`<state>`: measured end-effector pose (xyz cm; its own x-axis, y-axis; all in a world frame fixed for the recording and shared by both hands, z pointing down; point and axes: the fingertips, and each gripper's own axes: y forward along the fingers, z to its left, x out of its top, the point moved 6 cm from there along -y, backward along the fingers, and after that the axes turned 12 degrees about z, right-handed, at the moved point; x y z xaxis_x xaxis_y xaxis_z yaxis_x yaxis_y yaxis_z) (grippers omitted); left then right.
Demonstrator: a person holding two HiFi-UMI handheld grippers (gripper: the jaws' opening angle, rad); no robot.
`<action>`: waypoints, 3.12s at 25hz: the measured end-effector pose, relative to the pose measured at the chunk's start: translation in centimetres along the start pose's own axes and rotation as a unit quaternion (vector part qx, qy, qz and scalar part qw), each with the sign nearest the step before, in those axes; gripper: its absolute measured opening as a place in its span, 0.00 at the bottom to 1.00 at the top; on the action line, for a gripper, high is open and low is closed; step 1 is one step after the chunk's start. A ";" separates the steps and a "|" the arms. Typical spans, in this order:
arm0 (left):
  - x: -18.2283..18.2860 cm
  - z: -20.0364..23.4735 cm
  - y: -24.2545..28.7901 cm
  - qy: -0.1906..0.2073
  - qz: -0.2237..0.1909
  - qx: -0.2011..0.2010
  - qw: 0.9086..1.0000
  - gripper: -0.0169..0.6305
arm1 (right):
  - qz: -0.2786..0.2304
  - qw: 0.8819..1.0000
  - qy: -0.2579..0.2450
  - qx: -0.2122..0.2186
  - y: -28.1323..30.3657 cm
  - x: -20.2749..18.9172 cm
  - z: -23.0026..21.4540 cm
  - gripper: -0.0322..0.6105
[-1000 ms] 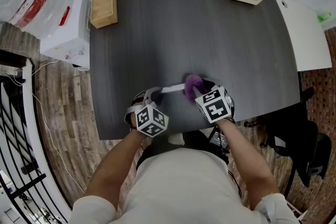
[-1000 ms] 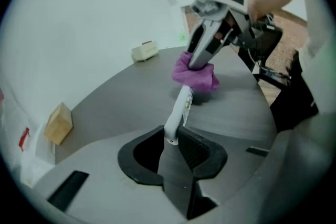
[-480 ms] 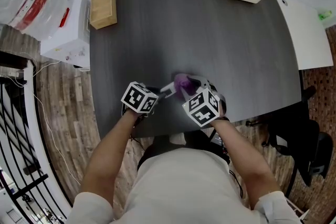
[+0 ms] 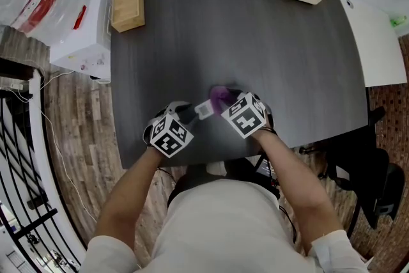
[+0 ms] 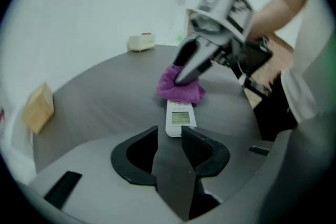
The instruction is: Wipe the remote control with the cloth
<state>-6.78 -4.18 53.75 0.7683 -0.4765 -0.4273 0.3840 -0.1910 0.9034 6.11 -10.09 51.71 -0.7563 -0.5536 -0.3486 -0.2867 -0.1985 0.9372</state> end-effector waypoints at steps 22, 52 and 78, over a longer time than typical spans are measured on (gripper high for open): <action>1.7 1.8 1.7 0.187 0.001 0.054 0.981 0.29 | 0.028 0.944 0.259 0.202 1.9 0.6 -5.5 0.27; 0.2 -2.8 0.5 -0.114 -0.032 -0.071 0.990 0.18 | -0.041 0.997 -0.063 0.027 -2.2 0.7 5.9 0.27; -2.5 -2.6 2.2 -0.519 -0.142 -0.369 0.758 0.18 | -0.033 0.984 -0.096 -0.143 -2.0 -0.7 1.0 0.27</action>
<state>-6.53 -1.18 56.73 -0.0691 -0.9976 0.0041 0.9344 -0.0633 0.3505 6.59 -8.53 50.10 -0.8463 -0.3745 -0.3788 -0.1823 -0.4645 0.8666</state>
